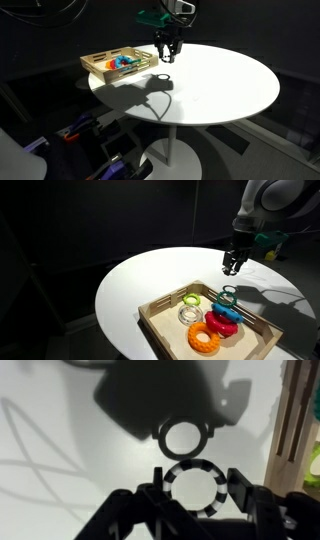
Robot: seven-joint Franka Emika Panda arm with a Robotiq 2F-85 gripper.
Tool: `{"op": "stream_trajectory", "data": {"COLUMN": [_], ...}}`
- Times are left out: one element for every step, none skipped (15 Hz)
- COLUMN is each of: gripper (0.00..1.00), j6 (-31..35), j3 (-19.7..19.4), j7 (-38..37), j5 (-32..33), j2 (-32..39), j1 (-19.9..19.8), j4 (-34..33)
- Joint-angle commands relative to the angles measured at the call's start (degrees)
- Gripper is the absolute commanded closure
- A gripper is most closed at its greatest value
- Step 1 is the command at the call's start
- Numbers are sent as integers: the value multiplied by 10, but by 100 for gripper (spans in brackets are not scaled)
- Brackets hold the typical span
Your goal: Put the white and black ring in the box
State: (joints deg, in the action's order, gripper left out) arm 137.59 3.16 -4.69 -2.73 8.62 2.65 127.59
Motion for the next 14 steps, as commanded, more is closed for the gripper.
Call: {"op": "stream_trajectory", "data": {"gripper": [60,60,60,60,60,60,60,60,60,60,60,60,60,60], "j6": [-10,-7,-5,-3,-1,0,-1,-1,-1,0,-1,-1,-1,0], "j3": [15,20,25,29,34,39,43,48,52,55,59,62,65,68], "j7": [28,34,39,47,53,61,66,73,79,83,88,93,97,101], "j5": [-30,-36,-41,-47,-51,-55,-58,-62,-64,-64,-66,-66,-65,-63], "j2": [-37,-44,-50,-55,-60,-66,-70,-75,-79,-83,-86,-89,-91,-92], "j1": [9,13,17,21,26,31,36,42,46,51,55,60,64,68], "j4": [12,15,18,20,24,28,31,36,39,42,45,49,52,54]}}
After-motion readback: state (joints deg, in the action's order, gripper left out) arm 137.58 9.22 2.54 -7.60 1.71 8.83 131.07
